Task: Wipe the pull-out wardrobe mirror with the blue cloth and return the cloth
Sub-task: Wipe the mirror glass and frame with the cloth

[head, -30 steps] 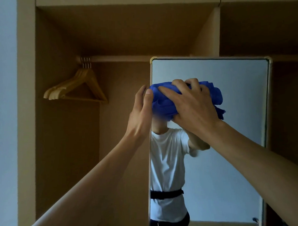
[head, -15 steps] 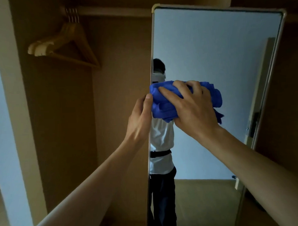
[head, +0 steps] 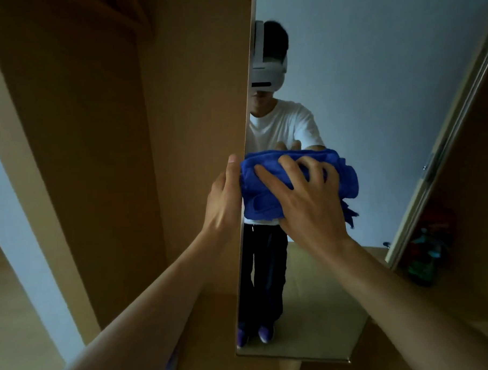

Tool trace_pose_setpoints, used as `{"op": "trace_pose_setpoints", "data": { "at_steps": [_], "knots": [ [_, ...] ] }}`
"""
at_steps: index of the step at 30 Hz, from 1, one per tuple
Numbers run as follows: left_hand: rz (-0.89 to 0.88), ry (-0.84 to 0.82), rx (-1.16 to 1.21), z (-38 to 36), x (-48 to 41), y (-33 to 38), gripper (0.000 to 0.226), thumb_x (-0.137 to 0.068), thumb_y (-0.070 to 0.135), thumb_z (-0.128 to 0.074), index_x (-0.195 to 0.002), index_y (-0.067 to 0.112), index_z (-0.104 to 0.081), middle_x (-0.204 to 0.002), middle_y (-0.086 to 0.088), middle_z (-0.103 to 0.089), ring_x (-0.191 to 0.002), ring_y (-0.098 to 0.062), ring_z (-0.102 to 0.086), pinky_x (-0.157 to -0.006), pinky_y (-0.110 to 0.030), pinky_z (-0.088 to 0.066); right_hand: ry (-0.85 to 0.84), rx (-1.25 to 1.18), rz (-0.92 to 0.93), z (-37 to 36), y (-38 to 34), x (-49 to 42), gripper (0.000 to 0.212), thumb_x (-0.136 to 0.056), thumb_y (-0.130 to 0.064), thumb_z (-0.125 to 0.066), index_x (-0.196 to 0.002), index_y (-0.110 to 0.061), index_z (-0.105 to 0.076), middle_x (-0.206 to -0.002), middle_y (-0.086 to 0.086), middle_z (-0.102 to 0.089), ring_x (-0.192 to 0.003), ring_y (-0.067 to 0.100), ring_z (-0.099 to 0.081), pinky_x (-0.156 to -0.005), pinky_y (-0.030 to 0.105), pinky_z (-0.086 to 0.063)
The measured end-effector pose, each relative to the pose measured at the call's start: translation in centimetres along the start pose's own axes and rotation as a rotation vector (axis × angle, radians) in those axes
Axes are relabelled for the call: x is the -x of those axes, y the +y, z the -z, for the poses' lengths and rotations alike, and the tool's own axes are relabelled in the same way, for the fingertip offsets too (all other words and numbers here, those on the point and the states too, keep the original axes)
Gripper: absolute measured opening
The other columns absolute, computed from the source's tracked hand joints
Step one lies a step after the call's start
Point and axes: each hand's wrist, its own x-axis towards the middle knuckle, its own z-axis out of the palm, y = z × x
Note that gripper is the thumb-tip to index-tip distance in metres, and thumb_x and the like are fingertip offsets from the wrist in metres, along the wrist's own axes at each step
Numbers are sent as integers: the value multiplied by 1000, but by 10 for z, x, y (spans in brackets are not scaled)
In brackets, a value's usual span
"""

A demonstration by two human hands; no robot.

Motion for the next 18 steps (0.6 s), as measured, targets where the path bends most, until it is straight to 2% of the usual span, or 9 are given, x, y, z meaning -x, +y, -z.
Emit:
{"op": "trace_pose_setpoints", "data": {
  "at_steps": [2, 7, 12, 18],
  "knots": [
    [30, 17, -20, 1, 3, -16, 83, -76, 88, -31, -103, 24, -75, -101, -3, -77, -99, -20, -72, -98, -51, -53, -18, -3, 6, -12, -8, 16, 75, -79, -35, -71, -148, -33, -42, -148, 11, -45, -127, 41, -45, -100, 64, -36],
    [108, 51, -46, 3, 13, -58, 82, -79, 87, -29, -101, 24, -75, -98, -2, -77, -97, -19, -72, -97, -51, -54, -62, -18, -5, -39, -23, 48, 73, -82, -36, -71, -149, -34, -41, -147, 10, -46, -127, 40, -46, -101, 65, -36],
    [180, 74, -38, 5, 27, -100, 81, -78, 88, -30, -113, 29, -74, -107, 2, -76, -105, -16, -70, -100, -47, -53, -89, -25, 4, -64, -39, 81, 69, -86, -37, -67, -150, -34, -41, -147, 10, -47, -126, 40, -48, -103, 64, -35],
    [272, 107, -26, 9, 47, -155, 78, -78, 87, -31, -106, 27, -73, -103, 2, -77, -98, -13, -72, -94, -44, -56, -85, -44, 9, -96, -57, 119, 63, -91, -29, -51, -152, -35, -37, -147, 9, -46, -126, 39, -45, -103, 64, -33]
  ]
}}
